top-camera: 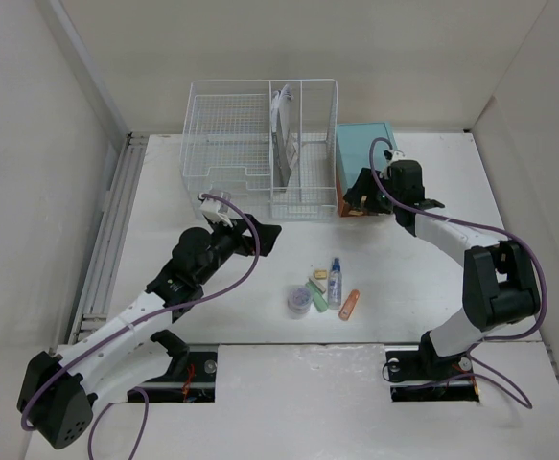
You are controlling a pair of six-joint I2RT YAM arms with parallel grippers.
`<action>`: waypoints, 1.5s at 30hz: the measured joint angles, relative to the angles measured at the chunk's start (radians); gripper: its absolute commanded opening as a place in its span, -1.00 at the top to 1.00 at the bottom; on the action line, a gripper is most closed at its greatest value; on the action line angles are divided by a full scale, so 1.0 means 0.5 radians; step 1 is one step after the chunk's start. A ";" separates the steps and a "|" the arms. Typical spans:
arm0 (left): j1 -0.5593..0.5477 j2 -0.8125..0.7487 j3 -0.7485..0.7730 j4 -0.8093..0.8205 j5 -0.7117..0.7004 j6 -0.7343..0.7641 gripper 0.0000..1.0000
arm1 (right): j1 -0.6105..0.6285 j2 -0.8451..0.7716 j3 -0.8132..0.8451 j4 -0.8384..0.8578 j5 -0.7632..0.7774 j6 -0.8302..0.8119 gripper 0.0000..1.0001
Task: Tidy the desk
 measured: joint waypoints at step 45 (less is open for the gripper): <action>-0.002 -0.087 -0.079 0.074 0.108 -0.073 -1.00 | 0.069 -0.649 -0.450 -0.354 0.114 -0.193 0.07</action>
